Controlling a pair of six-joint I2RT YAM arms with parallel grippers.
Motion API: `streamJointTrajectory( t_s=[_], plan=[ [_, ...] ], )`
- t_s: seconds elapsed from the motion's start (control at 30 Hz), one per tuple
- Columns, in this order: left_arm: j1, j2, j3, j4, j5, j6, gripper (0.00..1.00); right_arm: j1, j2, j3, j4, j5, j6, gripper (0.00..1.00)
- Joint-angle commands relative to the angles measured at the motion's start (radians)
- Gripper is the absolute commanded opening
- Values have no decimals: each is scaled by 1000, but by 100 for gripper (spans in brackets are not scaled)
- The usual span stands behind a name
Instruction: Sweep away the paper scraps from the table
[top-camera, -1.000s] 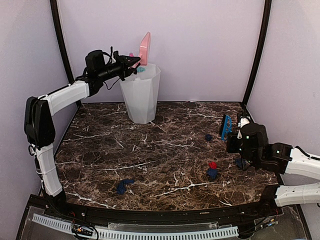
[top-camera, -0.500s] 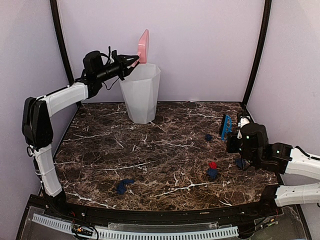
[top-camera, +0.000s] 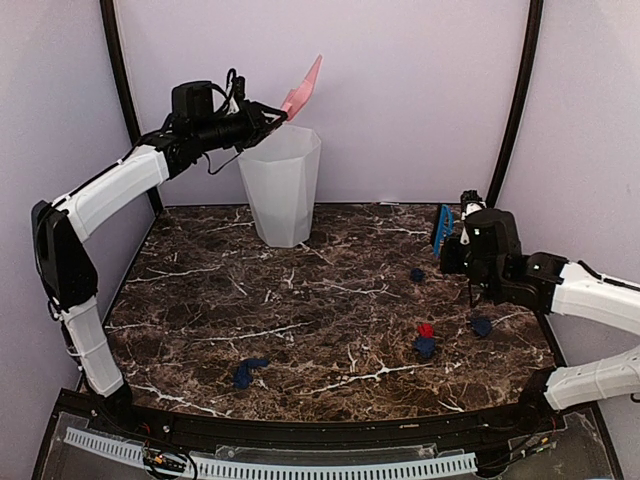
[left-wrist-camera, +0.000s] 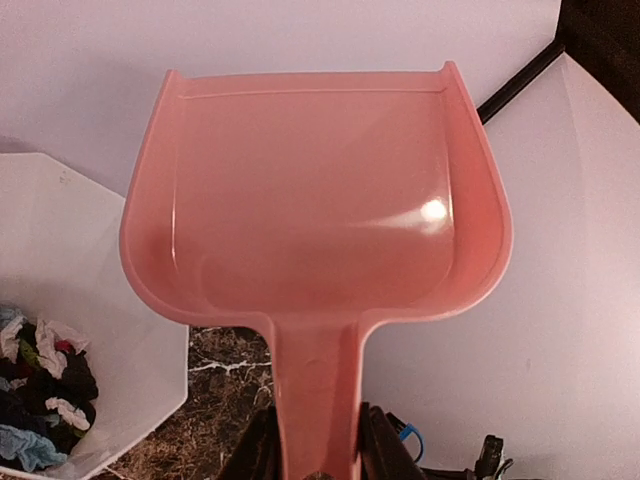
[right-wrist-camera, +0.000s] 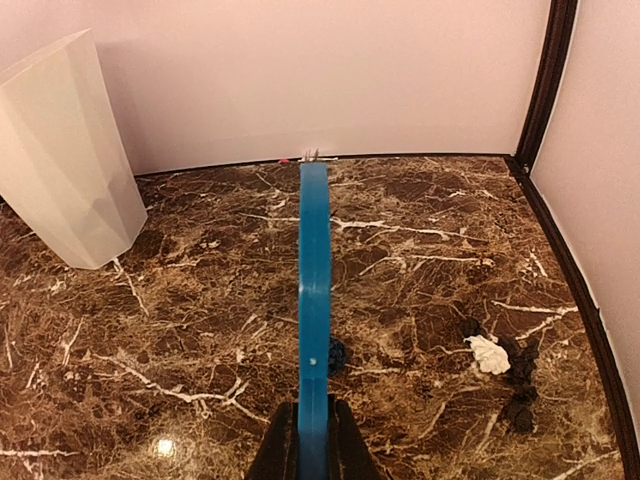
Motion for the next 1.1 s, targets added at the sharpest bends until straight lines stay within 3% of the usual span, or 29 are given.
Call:
streamJointTrajectory(
  t_s=[0.0, 0.13, 0.33, 0.53, 0.8, 1.07],
  plan=[
    [-111, -127, 48, -175, -212, 336, 0, -75, 76, 86, 46, -56, -46, 0],
    [-217, -174, 11, -241, -324, 543, 0, -139, 113, 95, 67, -87, -113, 0],
    [-310, -262, -156, -255, -441, 630, 0, -210, 161, 77, 105, -218, -246, 0],
    [-405, -324, -358, -287, -535, 671, 0, -276, 264, 99, 128, -330, -291, 0],
    [-489, -437, -645, -288, -606, 643, 0, -288, 407, 169, 80, -338, -568, 0],
    [-569, -452, -775, -319, -631, 607, 0, -288, 505, 239, 45, -343, -676, 0]
  ],
)
